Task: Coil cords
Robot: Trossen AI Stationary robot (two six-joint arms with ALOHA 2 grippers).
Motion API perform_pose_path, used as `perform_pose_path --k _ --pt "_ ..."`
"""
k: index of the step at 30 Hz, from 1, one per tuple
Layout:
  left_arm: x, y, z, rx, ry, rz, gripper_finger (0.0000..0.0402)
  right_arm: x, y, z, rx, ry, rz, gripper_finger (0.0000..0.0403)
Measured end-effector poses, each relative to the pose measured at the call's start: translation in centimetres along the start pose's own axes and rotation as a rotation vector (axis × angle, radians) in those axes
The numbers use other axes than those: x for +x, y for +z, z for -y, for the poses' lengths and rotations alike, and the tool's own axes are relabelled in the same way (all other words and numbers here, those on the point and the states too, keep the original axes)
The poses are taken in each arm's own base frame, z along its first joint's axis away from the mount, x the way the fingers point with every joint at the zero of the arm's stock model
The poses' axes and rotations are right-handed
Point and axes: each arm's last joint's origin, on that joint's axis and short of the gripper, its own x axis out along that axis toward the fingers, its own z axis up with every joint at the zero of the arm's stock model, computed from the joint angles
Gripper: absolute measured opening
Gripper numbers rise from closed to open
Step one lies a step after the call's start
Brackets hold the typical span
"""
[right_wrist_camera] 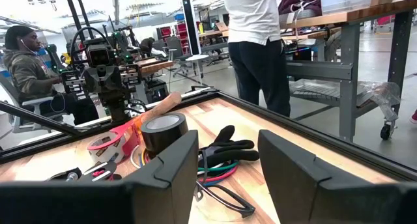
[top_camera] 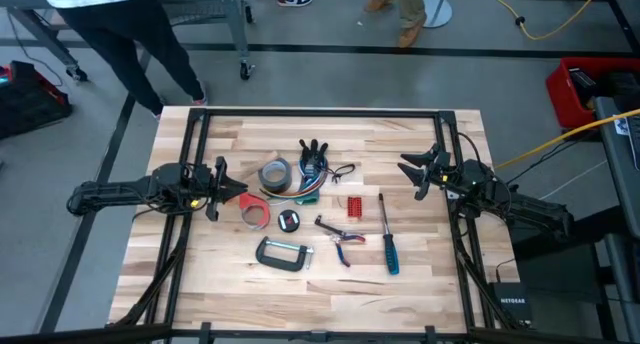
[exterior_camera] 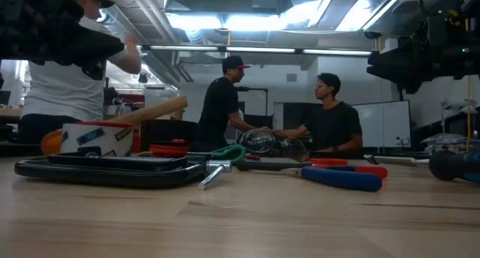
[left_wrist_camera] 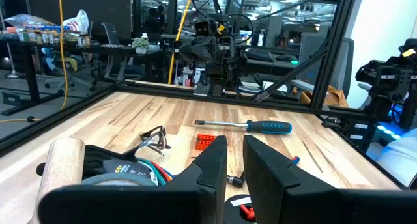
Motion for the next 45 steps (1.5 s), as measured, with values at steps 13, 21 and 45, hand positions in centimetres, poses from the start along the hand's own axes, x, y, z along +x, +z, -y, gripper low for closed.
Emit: perform_pose_path --k 13,21,45 --pt "0.00 0.01 0.00 0.000 0.000 0.000 0.0045 0.00 0.06 0.09 -0.065 -0.034 0.009 0.0166" --pt "0.00 0.00 0.00 0.000 0.000 0.000 0.0045 0.00 0.11 0.08 -0.063 -0.033 0.015 0.0166" --pt "-0.01 0.04 -0.18 -0.310 0.060 0.019 0.0045 -0.03 0.02 -0.50 0.198 0.165 -0.034 0.0166"
